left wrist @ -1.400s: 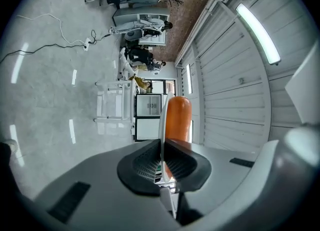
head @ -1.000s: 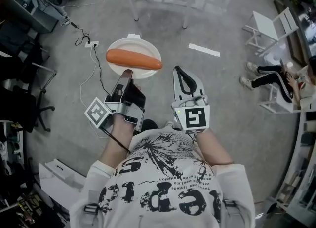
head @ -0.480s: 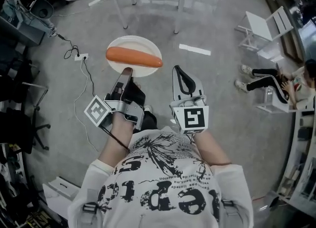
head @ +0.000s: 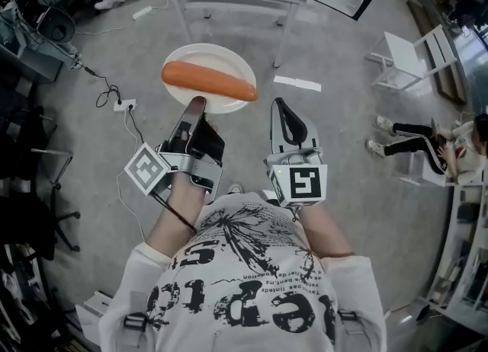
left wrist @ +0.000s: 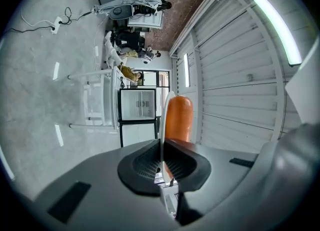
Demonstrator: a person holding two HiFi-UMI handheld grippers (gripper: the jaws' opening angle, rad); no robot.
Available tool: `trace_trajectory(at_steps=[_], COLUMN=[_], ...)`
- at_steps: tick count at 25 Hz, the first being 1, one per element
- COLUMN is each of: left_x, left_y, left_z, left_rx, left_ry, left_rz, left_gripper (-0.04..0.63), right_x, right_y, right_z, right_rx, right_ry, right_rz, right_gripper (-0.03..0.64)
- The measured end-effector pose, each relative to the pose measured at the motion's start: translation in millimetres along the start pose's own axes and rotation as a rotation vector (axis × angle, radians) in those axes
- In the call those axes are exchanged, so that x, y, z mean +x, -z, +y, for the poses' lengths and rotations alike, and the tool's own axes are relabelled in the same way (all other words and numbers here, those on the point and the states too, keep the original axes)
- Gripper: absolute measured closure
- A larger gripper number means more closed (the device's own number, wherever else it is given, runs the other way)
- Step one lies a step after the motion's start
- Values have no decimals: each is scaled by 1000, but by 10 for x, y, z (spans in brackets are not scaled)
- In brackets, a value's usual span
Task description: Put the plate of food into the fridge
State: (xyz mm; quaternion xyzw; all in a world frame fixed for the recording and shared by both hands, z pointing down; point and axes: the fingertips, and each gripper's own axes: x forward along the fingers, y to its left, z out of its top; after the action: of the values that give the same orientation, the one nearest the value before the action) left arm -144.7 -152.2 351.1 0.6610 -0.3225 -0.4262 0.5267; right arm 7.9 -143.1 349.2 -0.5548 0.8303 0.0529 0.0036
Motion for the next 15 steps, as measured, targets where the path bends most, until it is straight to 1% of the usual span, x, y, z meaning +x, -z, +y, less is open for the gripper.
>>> trace_trajectory(at_steps=[3,7,13,15], left_x=[162,586,649,845], left_y=[-122,-379,-455,-469], left_z=[134,202,417,479], left_rx=[-15,-19,-17,-19], left_ry=[-7,-61,-77,-83], left_rz=[9,2,-17,-29], left_gripper=[574,574,574,574], right_x=[217,749,976,1157], right_y=[152,146,279,288], right_z=[-21,-197,-235,-365], right_rx=[7,-4,-18,-22], right_ry=[0,-11,-30,-54], right_rz=[27,74,42,26], right_gripper=[617,617,617,617])
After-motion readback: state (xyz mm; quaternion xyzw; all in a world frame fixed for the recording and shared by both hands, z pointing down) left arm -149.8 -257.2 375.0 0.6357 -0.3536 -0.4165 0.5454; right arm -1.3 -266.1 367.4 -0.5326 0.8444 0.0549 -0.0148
